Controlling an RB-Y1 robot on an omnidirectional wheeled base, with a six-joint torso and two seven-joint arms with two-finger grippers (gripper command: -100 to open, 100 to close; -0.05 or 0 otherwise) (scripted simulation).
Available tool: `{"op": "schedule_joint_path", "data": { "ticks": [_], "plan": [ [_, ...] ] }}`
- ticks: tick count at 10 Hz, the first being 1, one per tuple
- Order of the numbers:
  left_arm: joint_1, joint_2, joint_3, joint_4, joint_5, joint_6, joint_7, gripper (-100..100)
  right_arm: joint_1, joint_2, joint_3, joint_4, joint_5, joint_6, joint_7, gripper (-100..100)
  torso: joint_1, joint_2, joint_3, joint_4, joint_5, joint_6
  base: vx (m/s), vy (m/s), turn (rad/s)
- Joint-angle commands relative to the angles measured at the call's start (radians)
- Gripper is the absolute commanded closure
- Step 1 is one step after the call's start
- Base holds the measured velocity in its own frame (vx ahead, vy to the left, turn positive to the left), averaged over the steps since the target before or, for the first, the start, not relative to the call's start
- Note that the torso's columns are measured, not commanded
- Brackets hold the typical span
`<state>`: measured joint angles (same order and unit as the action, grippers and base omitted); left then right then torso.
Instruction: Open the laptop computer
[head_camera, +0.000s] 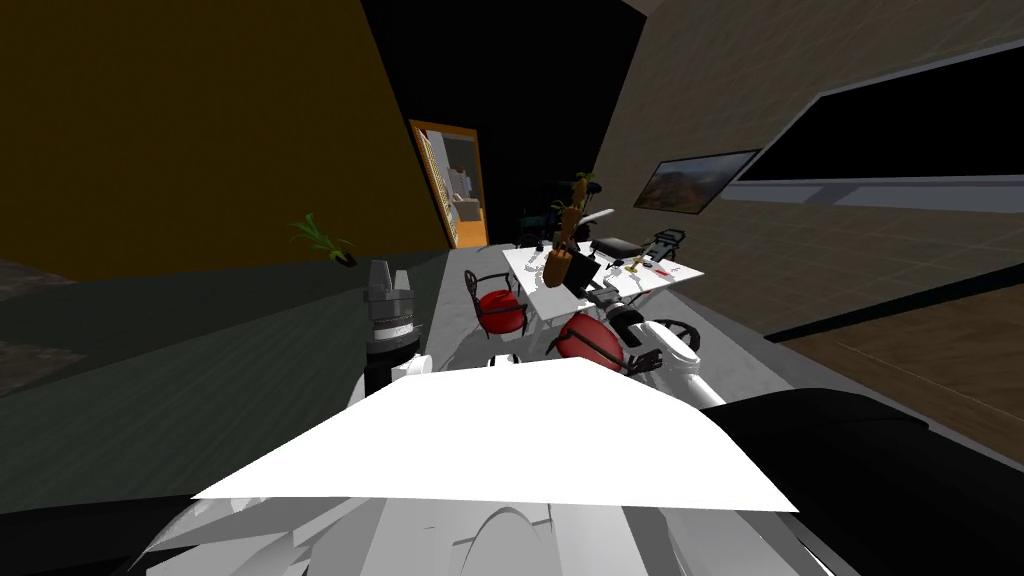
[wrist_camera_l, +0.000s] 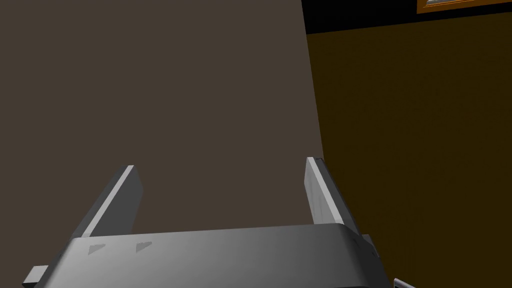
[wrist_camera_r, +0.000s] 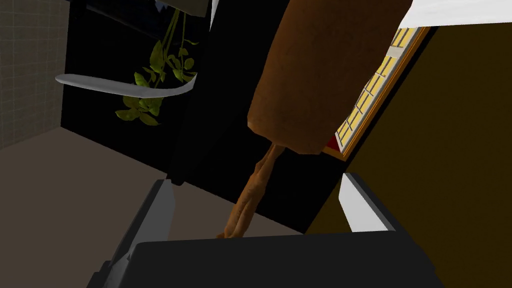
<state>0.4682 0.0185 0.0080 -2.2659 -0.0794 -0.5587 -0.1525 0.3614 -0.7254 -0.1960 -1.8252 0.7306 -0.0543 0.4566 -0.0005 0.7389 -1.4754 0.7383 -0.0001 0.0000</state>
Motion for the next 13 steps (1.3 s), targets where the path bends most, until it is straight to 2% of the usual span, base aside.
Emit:
{"op": "schedule_joint_path", "data": {
  "ticks": [1,6,7,8,9,13],
  "plan": [
    [0.000,0.000,0.000,0.000,0.000,0.000,0.000,0,-0.018,-0.056,-0.008,0.041,0.054,0.048,0.026,-100,0.000,-0.001,-0.001,0.000,0.000,0.000,0.053,0.018,0.072],
    [0.000,0.000,0.000,0.000,0.000,0.000,0.000,0,-0.041,-0.158,-0.027,0.100,0.142,0.124,0.067,-100,0.000,-0.001,0.000,0.000,0.000,0.000,0.056,0.018,0.071],
    [0.000,0.000,0.000,0.000,0.000,0.000,0.000,0,-0.046,-0.138,-0.016,0.094,0.135,0.121,0.064,-100,0.000,0.000,0.000,0.000,0.000,0.000,0.022,0.003,0.018],
    [0.000,0.000,0.000,0.000,0.000,0.000,0.000,0,-0.047,-0.139,-0.017,0.097,0.138,0.121,0.067,-100,0.000,0.001,0.001,0.000,0.000,0.000,0.006,0.001,-0.002],
    [0.000,0.000,0.000,0.000,0.000,0.000,0.000,0,-0.047,-0.139,-0.016,0.096,0.138,0.121,0.067,100,0.000,0.001,0.001,0.000,0.000,0.000,0.000,0.000,0.000],
    [0.000,0.000,0.000,0.000,0.000,0.000,0.000,0,-0.040,-0.238,-0.001,0.151,0.014,0.103,-0.048,100,-0.004,-0.005,-0.003,-0.003,-0.002,0.000,-0.006,-0.032,0.034]
  ]
}}
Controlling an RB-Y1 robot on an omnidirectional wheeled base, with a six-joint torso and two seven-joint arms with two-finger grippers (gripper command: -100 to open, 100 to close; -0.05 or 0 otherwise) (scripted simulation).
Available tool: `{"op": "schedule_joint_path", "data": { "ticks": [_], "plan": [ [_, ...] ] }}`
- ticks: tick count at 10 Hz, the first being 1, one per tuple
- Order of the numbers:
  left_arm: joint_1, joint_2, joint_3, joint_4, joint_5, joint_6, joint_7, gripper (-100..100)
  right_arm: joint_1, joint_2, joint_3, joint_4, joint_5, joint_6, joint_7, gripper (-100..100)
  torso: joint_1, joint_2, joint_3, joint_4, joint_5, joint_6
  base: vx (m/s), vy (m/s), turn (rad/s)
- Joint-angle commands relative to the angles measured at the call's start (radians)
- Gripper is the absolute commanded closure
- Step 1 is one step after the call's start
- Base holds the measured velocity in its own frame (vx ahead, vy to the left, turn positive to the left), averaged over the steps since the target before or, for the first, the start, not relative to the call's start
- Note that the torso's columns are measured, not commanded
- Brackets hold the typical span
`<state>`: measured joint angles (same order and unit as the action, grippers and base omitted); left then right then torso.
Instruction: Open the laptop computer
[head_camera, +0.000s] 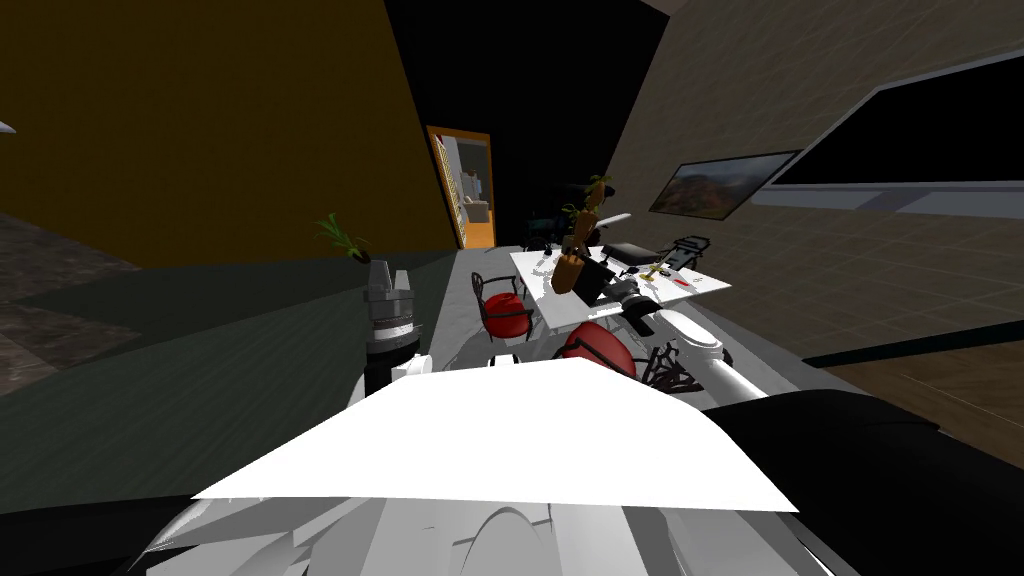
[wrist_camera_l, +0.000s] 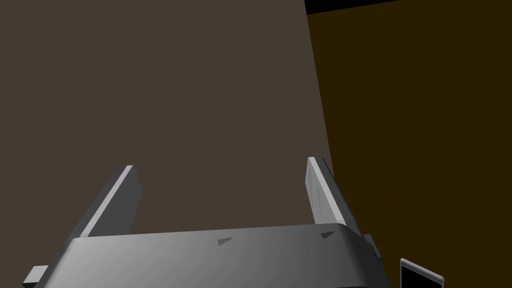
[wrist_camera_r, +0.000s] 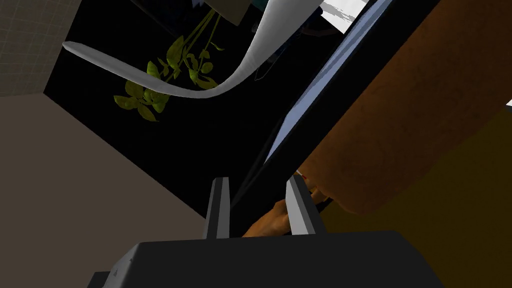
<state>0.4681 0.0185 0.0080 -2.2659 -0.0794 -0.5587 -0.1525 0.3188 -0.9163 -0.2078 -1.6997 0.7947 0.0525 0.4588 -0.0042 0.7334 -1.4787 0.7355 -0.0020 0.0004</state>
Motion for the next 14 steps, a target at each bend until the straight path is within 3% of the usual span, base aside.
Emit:
{"op": "schedule_joint_path", "data": {
  "ticks": [1,7,9,10,14],
  "plan": [
    [0.000,0.000,0.000,0.000,0.000,0.000,0.000,0,0.003,-0.047,0.011,0.025,-0.057,-0.004,-0.051,100,-0.001,0.000,0.000,0.000,0.000,0.000,-0.003,-0.033,0.007],
    [0.000,0.000,0.000,0.000,0.000,0.000,0.000,0,0.016,-0.194,0.038,0.105,-0.244,-0.035,-0.225,100,0.000,-0.001,0.000,0.000,0.000,-0.001,-0.005,-0.040,0.030],
    [0.000,0.000,0.000,0.000,0.000,0.000,0.000,0,0.015,-0.188,0.034,0.103,-0.243,-0.037,-0.219,100,0.002,0.000,0.000,0.000,0.000,-0.002,-0.002,-0.026,0.004],
    [0.000,0.000,0.000,0.000,0.000,0.000,0.000,0,0.022,-0.203,0.047,0.114,-0.290,-0.047,-0.270,100,0.004,0.001,0.001,0.000,0.000,-0.002,-0.006,-0.068,0.042],
    [0.000,0.000,0.000,0.000,0.000,0.000,0.000,0,0.038,-0.231,0.077,0.134,-0.378,-0.068,-0.364,100,-0.003,-0.004,-0.002,-0.003,-0.004,-0.001,-0.001,-0.099,0.057]
  ]
}}
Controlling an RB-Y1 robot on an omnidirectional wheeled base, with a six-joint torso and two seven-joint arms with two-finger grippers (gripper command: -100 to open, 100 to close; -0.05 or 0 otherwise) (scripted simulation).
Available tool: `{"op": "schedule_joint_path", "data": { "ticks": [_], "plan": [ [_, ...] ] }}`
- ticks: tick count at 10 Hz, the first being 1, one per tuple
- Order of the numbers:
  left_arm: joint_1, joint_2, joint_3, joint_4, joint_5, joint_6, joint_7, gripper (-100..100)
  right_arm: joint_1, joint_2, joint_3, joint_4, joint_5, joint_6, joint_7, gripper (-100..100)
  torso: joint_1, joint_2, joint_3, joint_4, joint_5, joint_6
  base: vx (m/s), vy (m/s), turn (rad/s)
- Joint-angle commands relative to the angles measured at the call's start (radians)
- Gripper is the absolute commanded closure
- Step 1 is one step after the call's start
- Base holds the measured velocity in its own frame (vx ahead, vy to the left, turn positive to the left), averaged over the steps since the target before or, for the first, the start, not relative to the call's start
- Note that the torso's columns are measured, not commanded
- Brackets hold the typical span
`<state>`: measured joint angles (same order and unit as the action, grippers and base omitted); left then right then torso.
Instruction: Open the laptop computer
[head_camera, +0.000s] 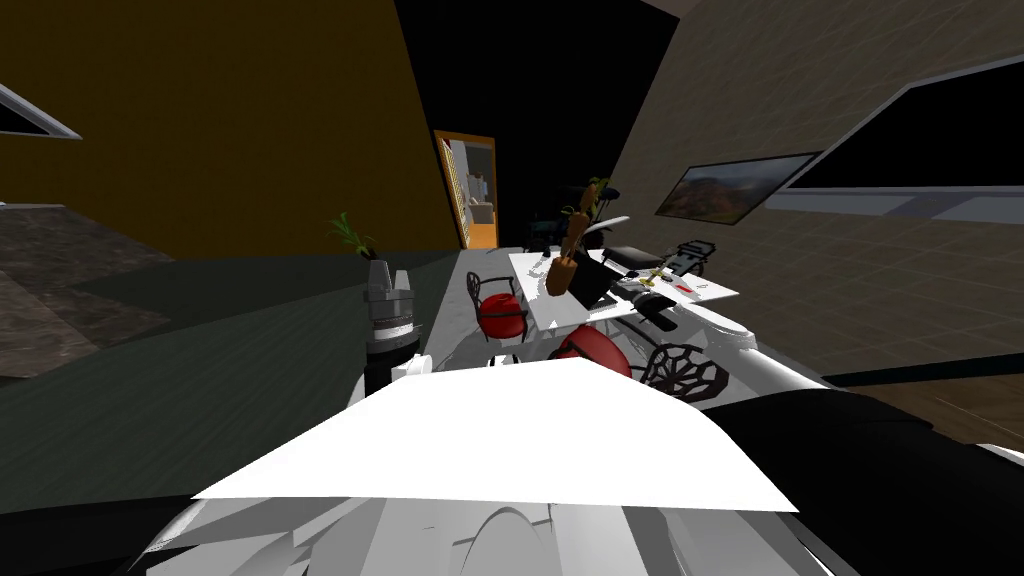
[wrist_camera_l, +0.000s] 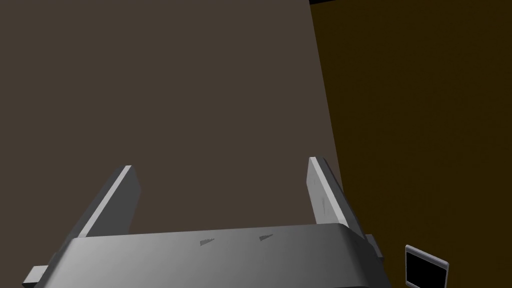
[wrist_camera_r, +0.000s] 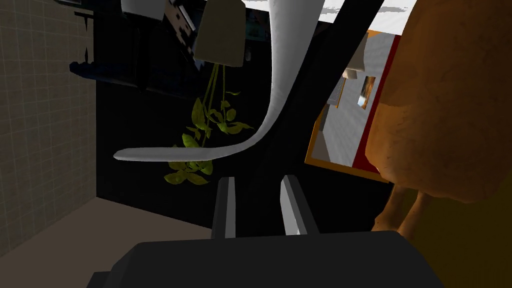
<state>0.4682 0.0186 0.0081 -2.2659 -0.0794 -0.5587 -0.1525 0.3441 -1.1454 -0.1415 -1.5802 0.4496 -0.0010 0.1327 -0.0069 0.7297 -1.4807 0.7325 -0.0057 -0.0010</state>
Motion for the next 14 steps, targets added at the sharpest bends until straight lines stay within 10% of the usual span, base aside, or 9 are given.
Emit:
{"op": "schedule_joint_path", "data": {
  "ticks": [1,14],
  "plan": [
    [0.000,0.000,0.000,0.000,0.000,0.000,0.000,0,0.017,-0.009,0.018,0.019,-0.055,-0.020,-0.061,100,-0.001,-0.001,0.000,-0.001,-0.001,0.000,0.007,-0.094,0.043],
    [0.000,0.000,0.000,0.000,0.000,0.000,0.000,0,0.021,0.033,0.121,0.092,-0.258,-0.100,-0.278,100,0.007,0.001,0.002,-0.004,-0.004,-0.004,-0.007,-0.095,0.056]
  ]
}}
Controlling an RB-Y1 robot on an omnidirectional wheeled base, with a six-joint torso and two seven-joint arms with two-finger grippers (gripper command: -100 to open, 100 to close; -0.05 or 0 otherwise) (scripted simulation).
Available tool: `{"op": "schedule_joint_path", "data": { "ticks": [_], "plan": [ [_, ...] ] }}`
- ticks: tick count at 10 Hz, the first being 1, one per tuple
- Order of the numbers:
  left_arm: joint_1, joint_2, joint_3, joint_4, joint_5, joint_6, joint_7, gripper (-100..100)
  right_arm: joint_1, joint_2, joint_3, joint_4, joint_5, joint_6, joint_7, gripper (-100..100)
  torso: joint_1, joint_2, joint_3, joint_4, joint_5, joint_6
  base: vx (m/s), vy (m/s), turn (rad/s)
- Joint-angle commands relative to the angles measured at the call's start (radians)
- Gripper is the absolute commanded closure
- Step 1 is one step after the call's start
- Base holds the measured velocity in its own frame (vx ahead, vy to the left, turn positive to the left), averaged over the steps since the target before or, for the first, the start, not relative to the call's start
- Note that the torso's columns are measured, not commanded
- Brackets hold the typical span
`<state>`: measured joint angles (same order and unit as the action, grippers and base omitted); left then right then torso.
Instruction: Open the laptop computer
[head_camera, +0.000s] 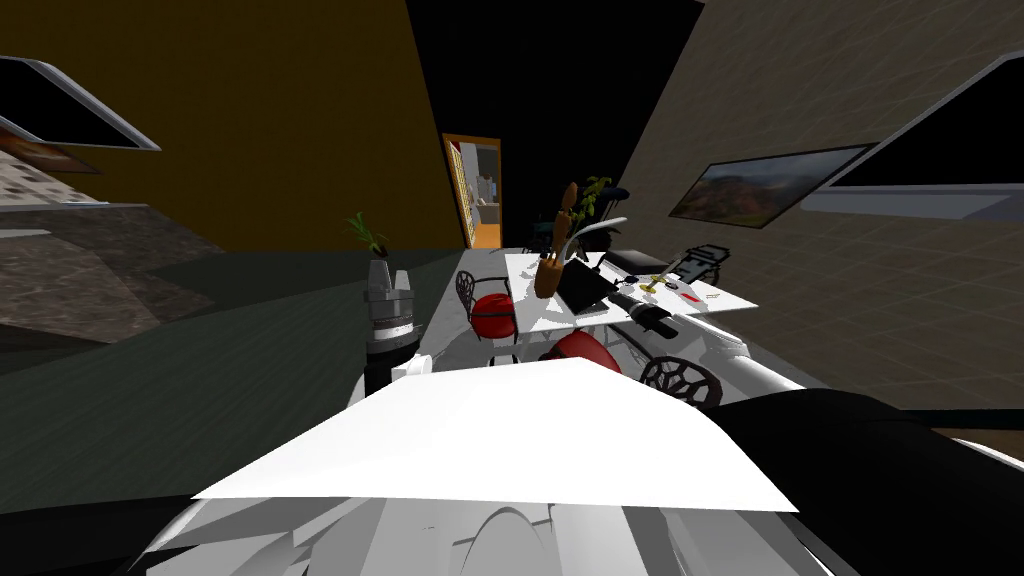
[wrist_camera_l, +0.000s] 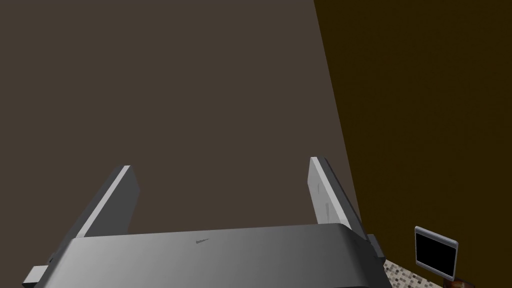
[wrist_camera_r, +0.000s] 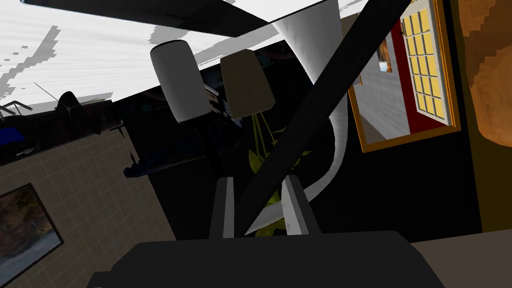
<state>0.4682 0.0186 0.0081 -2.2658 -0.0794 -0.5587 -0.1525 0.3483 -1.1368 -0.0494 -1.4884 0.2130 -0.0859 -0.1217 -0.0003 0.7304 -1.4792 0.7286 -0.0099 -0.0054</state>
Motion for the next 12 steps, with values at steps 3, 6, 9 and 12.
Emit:
{"op": "schedule_joint_path", "data": {
  "ticks": [3,6,9,12],
  "plan": [
    [0.000,0.000,0.000,0.000,0.000,0.000,0.000,0,0.006,0.020,0.022,0.011,-0.031,-0.012,-0.032,100,0.003,0.002,0.001,0.002,0.002,0.000,-0.008,-0.041,0.031],
    [0.000,0.000,0.000,0.000,0.000,0.000,0.000,0,0.021,-0.014,0.017,-0.009,-0.067,0.004,-0.079,-100,0.003,0.005,0.001,0.007,0.009,0.002,-0.023,-0.010,0.018],
    [0.000,0.000,0.000,0.000,0.000,0.000,0.000,0,0.034,-0.068,0.011,-0.038,-0.088,0.025,-0.113,-100,0.000,0.008,0.003,0.010,0.010,0.005,-0.007,0.008,-0.008],
    [0.000,0.000,0.000,0.000,0.000,0.000,0.000,0,0.048,-0.121,0.004,-0.066,-0.108,0.045,-0.146,-100,0.000,0.008,0.004,0.010,0.010,0.006,-0.014,0.001,-0.011]
  ]
}}
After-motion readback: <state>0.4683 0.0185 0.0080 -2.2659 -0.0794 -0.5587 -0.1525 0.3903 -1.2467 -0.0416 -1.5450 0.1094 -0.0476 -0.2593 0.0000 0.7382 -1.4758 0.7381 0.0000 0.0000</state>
